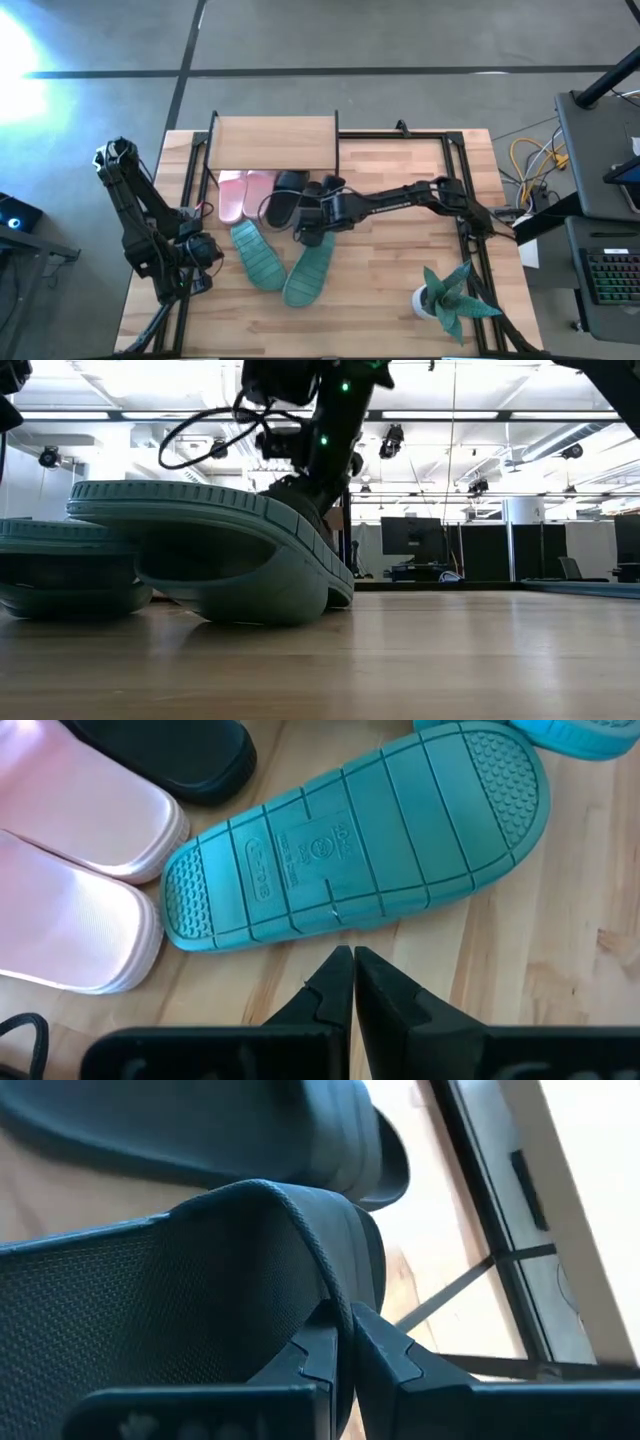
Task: Pick and place slides into the shelf
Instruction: Put the black slide under the shelf
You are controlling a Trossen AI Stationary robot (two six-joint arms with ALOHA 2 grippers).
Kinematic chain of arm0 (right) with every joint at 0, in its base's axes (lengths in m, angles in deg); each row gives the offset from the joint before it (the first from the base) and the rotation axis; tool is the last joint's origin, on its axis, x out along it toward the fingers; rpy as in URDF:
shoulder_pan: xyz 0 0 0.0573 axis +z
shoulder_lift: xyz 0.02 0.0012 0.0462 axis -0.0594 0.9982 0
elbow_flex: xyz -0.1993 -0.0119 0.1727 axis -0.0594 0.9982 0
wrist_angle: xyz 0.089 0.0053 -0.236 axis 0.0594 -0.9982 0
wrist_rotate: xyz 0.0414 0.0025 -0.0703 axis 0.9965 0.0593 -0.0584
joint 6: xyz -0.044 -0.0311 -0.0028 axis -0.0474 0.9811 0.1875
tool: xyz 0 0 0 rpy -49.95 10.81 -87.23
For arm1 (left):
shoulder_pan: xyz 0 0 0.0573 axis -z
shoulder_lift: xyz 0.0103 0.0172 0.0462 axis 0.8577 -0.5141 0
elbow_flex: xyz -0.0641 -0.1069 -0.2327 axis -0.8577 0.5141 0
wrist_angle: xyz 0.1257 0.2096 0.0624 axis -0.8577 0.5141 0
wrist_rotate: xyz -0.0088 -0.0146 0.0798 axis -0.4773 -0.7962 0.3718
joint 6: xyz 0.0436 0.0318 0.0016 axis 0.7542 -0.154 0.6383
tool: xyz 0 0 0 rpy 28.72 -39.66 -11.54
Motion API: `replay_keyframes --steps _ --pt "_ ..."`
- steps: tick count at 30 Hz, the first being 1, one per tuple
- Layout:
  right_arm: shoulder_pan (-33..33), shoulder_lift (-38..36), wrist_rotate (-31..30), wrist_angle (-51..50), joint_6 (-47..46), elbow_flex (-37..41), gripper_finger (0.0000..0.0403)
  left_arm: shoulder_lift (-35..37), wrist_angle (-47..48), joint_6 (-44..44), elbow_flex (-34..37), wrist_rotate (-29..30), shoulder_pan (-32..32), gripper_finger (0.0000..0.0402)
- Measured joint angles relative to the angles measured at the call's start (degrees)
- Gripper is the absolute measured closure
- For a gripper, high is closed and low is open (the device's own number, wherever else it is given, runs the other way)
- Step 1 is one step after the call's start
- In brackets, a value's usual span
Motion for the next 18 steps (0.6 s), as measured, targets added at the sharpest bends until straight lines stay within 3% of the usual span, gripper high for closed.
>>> replay_keyframes --steps 9,18 --pt "-3.7 0.0 -1.1 10.1 2.6 4.6 0.039 0.0 0.0 -0.2 0.0 -2.2 0.0 0.0402" --pt "-6.6 0.0 -2.5 11.3 7.6 7.1 0.039 0.0 0.0 -0.4 0.0 -2.5 0.0 0.0402"
